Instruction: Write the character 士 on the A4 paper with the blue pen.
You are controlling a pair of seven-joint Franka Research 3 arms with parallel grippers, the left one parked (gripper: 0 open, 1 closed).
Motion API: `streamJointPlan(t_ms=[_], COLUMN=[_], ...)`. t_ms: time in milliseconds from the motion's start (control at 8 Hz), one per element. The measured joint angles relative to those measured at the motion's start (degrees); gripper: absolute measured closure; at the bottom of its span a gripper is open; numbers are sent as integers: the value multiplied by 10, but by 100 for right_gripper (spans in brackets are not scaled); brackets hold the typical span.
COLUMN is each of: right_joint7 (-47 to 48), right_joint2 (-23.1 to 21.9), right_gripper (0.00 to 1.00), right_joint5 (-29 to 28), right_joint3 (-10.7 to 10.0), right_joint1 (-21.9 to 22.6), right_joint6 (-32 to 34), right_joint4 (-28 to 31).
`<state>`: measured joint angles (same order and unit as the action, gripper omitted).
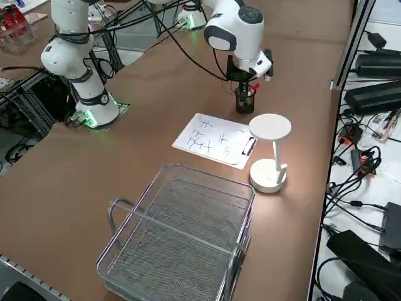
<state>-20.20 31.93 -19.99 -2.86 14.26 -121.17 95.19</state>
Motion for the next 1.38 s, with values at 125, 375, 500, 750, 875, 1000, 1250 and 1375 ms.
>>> streamJointPlan(t_ms=[125, 375, 500, 750, 875, 1000, 1250, 1375], right_joint7=[0, 0, 0, 0, 0, 0, 0, 0], right_joint2=[1, 3, 4, 8, 12, 16, 19, 20], right_gripper=[51, 51, 51, 52, 52, 53, 54, 56], right_joint5=[0, 0, 0, 0, 0, 0, 0, 0], right_joint3=[-1, -3, -4, -4, -4, -4, -4, -4], right_joint1=[0, 0, 0, 0, 0, 0, 1, 2], right_joint6=[4, 25, 31, 32, 30, 28, 26, 26], right_joint4=[-5, -28, -38, -42, -43, -44, -45, -45])
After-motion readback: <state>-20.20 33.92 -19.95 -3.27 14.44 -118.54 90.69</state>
